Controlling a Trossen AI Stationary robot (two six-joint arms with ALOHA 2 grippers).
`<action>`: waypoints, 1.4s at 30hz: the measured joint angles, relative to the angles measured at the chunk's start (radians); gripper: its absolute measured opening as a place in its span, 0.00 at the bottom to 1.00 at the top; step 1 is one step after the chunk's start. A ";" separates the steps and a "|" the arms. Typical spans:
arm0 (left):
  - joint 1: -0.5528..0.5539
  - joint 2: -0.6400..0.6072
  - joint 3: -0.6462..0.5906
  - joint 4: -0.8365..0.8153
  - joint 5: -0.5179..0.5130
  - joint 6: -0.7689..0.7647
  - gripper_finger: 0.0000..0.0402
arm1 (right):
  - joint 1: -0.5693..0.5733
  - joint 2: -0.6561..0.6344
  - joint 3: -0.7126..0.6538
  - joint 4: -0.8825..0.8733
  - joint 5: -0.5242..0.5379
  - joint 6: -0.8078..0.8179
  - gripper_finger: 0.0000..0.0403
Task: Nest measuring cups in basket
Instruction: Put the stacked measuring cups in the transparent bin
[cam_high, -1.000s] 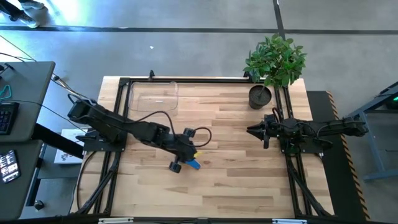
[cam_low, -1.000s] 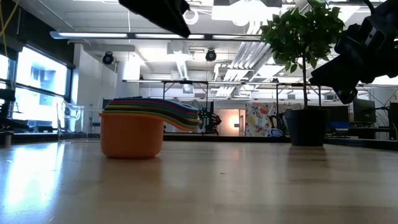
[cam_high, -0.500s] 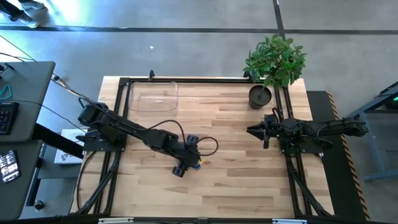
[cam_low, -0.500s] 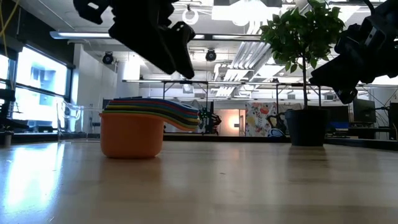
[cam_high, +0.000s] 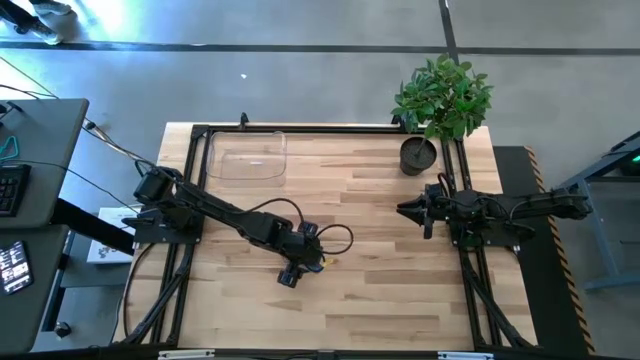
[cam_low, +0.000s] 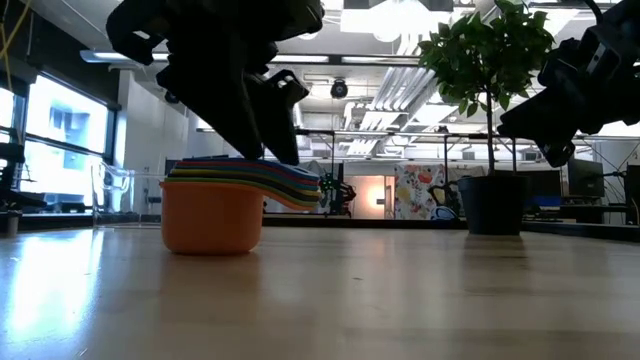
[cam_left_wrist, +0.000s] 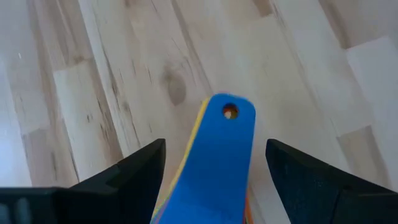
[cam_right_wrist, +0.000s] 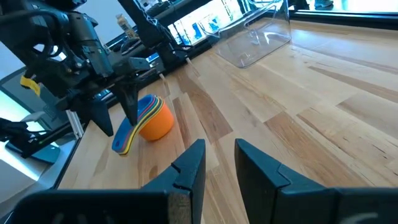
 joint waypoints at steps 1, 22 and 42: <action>0.000 0.000 0.000 -0.011 0.003 -0.010 0.67 | 0.000 0.000 0.000 0.000 0.000 0.000 0.19; 0.000 0.073 0.000 -0.029 -0.007 0.018 0.67 | 0.000 0.007 0.000 0.000 0.000 0.000 0.19; 0.000 0.077 0.000 -0.057 -0.027 0.043 0.43 | 0.000 0.006 0.000 0.000 0.000 0.000 0.19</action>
